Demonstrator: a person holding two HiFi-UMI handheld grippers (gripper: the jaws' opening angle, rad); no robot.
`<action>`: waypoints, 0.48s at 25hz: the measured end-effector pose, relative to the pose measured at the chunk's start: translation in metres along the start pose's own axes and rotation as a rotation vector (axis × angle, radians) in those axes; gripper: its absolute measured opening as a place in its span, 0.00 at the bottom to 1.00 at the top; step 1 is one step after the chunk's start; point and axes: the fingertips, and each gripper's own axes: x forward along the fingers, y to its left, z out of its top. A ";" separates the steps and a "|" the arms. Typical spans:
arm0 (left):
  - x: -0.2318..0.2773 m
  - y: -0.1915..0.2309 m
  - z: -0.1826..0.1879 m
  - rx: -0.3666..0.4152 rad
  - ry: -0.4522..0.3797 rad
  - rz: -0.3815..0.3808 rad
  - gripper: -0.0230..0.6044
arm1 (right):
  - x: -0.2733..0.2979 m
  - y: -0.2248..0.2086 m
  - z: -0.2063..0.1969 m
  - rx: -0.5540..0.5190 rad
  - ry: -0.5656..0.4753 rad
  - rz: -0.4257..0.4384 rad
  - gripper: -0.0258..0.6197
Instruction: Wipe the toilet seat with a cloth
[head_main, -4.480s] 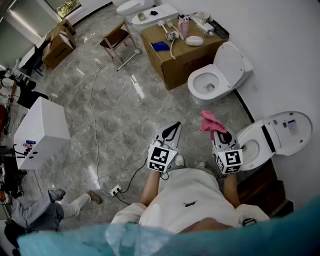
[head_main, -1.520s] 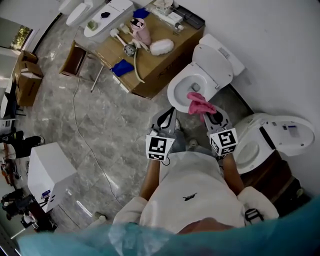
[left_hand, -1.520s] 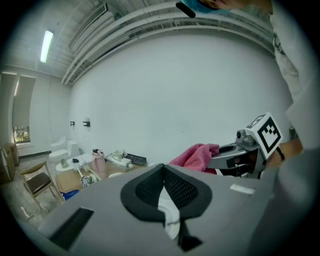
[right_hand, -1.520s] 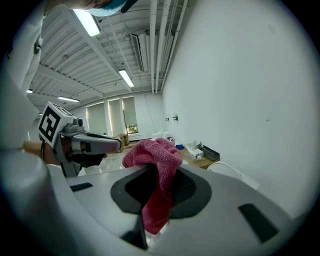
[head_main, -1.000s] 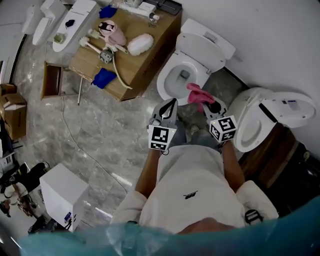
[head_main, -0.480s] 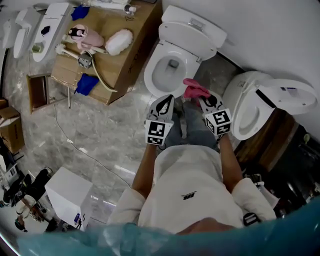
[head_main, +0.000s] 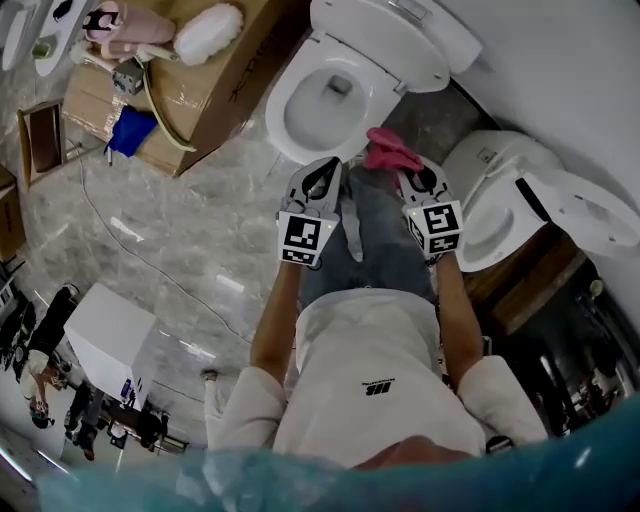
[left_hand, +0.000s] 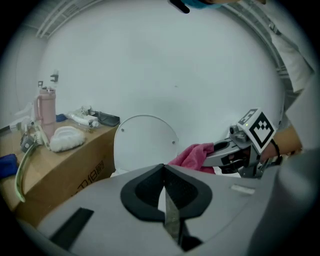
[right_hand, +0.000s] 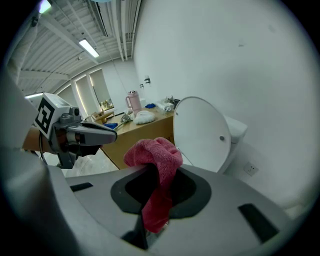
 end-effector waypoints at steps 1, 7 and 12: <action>0.007 0.001 -0.006 -0.006 0.005 0.003 0.05 | 0.006 -0.006 -0.006 0.002 0.008 0.000 0.12; 0.047 0.007 -0.037 -0.042 0.035 0.018 0.05 | 0.045 -0.035 -0.041 0.021 0.052 -0.004 0.12; 0.074 0.011 -0.066 -0.106 0.049 0.029 0.05 | 0.075 -0.049 -0.067 0.029 0.087 -0.007 0.12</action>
